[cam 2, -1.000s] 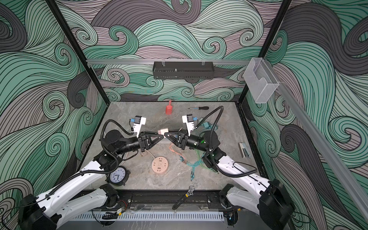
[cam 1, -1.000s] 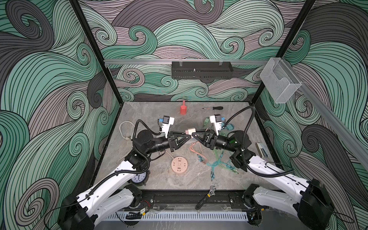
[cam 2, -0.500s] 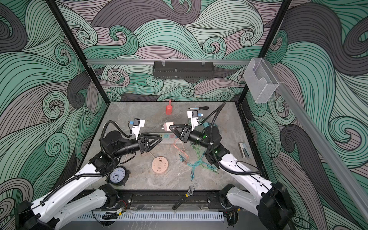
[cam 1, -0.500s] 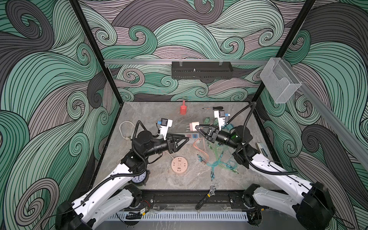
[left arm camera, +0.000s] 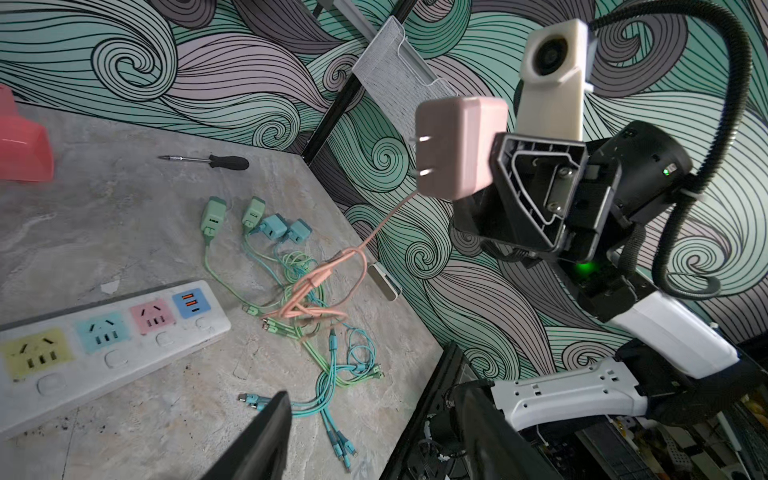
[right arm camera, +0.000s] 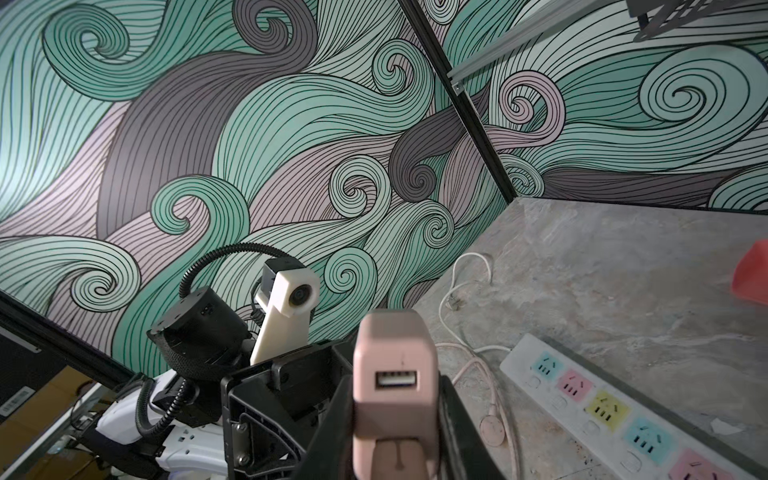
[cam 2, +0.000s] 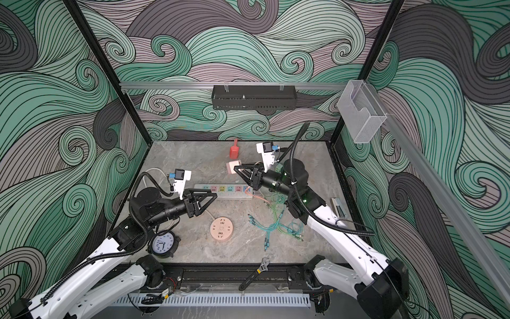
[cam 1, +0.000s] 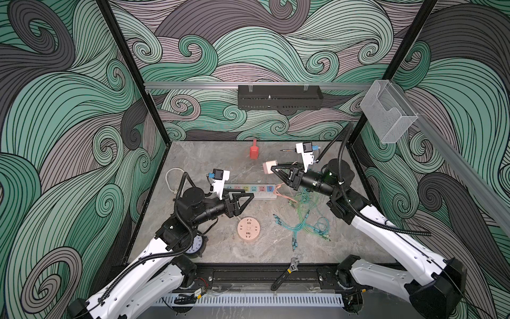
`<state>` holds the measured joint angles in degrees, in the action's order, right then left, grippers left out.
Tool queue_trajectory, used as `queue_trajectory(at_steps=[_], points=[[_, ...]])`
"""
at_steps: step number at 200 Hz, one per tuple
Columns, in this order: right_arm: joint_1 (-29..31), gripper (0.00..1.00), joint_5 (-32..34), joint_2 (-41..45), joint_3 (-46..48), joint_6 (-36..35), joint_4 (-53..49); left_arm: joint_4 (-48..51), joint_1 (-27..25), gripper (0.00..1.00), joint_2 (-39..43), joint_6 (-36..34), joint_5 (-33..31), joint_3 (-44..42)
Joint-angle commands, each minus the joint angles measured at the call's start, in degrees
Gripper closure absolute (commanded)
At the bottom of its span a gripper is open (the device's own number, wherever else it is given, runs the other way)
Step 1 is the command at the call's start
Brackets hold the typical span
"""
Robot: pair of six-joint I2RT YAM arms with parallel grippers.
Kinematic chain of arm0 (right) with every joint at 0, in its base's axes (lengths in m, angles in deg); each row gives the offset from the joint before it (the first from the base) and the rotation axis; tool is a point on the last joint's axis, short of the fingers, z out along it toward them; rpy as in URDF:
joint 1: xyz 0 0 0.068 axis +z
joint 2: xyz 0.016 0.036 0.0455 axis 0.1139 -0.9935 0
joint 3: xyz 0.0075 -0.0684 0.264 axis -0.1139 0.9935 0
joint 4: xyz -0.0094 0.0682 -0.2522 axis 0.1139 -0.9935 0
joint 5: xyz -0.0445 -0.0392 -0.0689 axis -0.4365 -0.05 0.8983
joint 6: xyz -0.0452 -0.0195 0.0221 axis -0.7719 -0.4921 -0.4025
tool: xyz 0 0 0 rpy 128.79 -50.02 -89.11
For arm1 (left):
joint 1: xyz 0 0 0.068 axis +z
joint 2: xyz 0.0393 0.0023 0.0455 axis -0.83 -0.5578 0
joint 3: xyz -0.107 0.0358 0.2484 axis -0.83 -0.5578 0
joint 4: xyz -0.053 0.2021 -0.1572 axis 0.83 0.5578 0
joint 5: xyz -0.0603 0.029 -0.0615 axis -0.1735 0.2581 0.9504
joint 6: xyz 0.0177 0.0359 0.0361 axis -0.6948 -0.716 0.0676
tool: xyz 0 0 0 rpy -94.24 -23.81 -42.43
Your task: Insert the plug
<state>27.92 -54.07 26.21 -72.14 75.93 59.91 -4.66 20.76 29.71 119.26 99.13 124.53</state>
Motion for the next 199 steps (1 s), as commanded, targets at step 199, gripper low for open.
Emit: queue_trajectory(at_steps=[199], points=[[-0.9, 0.98, -1.4, -26.3, -33.7, -20.4, -18.0, 23.9, 0.4, 0.25, 11.4, 1.6, -17.2, -7.0]])
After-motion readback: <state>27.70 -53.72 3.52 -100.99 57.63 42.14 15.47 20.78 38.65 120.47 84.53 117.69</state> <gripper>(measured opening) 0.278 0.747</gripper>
